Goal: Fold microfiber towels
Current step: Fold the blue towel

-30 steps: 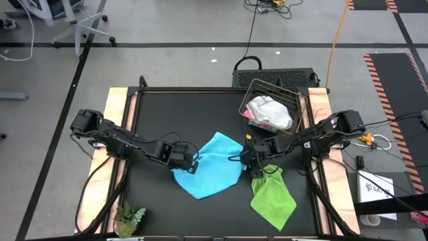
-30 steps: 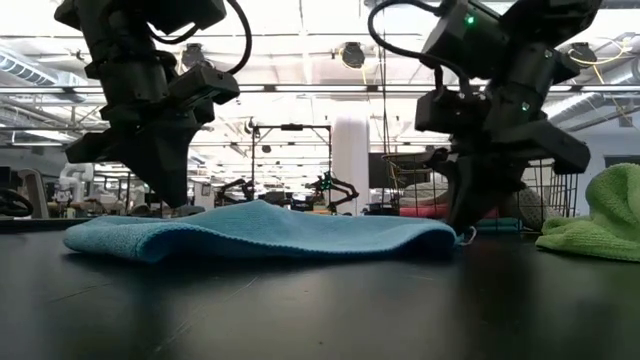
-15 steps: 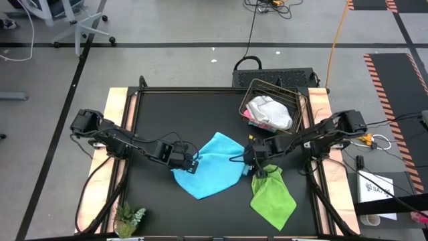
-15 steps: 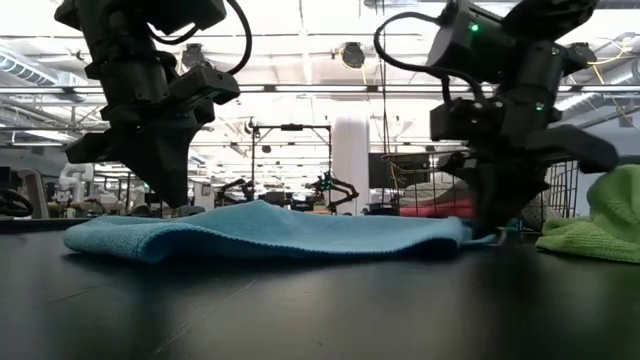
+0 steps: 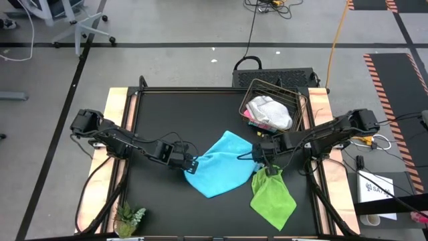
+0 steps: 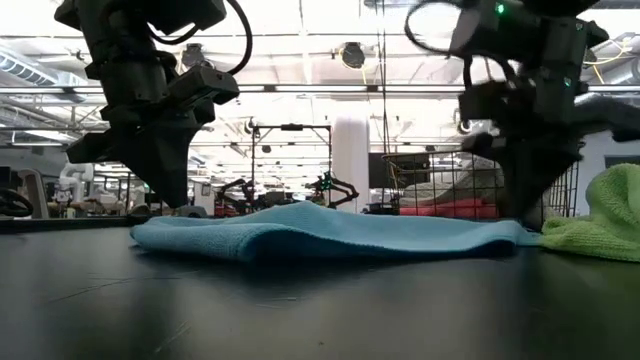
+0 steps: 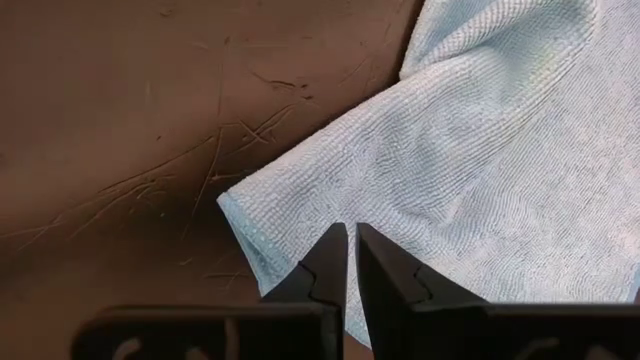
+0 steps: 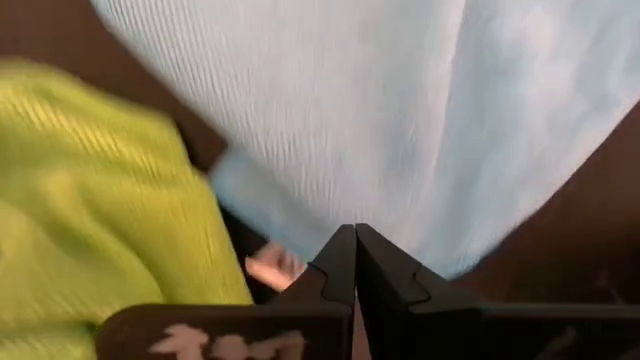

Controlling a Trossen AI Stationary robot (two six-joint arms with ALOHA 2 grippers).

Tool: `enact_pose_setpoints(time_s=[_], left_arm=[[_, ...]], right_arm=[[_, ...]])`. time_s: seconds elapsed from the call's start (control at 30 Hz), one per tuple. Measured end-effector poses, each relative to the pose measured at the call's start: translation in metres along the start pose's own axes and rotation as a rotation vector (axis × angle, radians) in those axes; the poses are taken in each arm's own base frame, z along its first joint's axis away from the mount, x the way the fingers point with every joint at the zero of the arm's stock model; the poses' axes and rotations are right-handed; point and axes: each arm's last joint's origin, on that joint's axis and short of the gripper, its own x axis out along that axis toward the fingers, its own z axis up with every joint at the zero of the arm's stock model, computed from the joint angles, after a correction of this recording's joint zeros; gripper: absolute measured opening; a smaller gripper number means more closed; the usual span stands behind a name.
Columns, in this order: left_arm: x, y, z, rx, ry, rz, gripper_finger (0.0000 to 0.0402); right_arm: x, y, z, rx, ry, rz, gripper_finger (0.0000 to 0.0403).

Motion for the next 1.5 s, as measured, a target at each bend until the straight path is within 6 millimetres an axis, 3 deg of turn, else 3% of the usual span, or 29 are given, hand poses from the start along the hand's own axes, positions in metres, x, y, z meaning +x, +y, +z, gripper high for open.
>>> enact_pose_setpoints(time_s=[0.33,0.57,0.77,1.23,1.5], left_arm=[[0.000,0.001,-0.002,-0.017,-0.028,0.023,0.0026],[-0.001,0.008,-0.005,-0.033,-0.039,0.091,0.0026],[-0.001,0.007,-0.007,0.040,0.063,0.078,0.0030],[-0.001,0.014,-0.008,0.000,0.084,0.142,0.0180],[0.006,0.011,-0.009,-0.002,0.082,0.131,0.0198]], right_arm=[[-0.010,-0.001,0.032,0.083,-0.353,0.008,0.0000],[-0.011,-0.005,0.033,0.098,-0.367,-0.001,0.0000],[-0.011,-0.011,0.033,0.120,-0.367,-0.014,0.0000],[-0.011,-0.016,0.033,0.118,-0.367,-0.025,0.0000],[-0.011,-0.016,0.033,0.118,-0.368,-0.026,0.0000]])
